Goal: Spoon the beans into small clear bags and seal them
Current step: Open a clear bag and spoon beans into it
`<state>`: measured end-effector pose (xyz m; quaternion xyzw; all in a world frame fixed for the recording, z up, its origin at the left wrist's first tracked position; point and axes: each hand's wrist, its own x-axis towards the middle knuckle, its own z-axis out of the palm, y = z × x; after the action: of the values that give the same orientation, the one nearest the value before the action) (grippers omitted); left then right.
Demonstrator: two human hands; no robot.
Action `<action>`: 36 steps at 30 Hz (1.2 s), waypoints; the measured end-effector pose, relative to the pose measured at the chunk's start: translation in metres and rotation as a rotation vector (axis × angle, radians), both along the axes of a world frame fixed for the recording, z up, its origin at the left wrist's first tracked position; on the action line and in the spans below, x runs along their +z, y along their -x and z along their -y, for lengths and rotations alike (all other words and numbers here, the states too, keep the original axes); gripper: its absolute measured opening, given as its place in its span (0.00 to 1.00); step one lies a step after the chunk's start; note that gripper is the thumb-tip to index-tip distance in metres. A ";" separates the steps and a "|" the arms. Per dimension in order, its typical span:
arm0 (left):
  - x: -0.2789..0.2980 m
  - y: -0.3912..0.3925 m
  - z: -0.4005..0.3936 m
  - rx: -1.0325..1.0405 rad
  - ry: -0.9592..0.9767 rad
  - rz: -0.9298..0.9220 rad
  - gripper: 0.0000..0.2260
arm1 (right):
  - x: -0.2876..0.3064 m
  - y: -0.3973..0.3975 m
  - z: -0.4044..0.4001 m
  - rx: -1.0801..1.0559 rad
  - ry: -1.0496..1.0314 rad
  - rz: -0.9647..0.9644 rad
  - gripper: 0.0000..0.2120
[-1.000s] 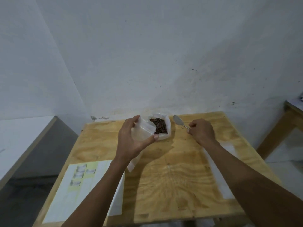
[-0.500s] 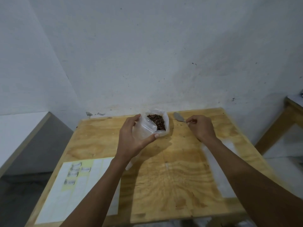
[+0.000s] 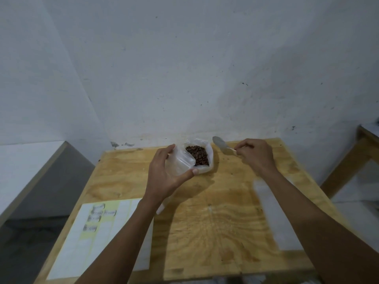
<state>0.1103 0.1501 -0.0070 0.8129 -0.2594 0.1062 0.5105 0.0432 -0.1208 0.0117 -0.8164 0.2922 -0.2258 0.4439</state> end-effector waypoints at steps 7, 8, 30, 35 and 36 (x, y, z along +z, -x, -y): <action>0.001 -0.003 -0.007 0.001 -0.042 0.044 0.44 | 0.030 -0.011 -0.030 0.206 0.217 -0.047 0.09; 0.001 -0.003 -0.008 0.000 -0.055 0.051 0.45 | 0.031 -0.013 -0.035 0.223 0.258 -0.074 0.09; -0.011 -0.023 0.000 -0.115 -0.123 0.015 0.44 | 0.007 -0.038 -0.057 0.198 0.054 -0.218 0.14; -0.010 -0.028 -0.008 -0.067 -0.215 0.044 0.48 | 0.017 -0.039 -0.052 0.189 0.014 -0.214 0.12; -0.010 -0.029 -0.009 -0.059 -0.238 0.041 0.49 | 0.019 -0.040 -0.051 0.189 0.014 -0.215 0.11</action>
<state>0.1388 0.1587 -0.0167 0.8575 -0.3043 0.0761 0.4079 0.0831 -0.0695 0.0310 -0.8630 0.2585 -0.0962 0.4234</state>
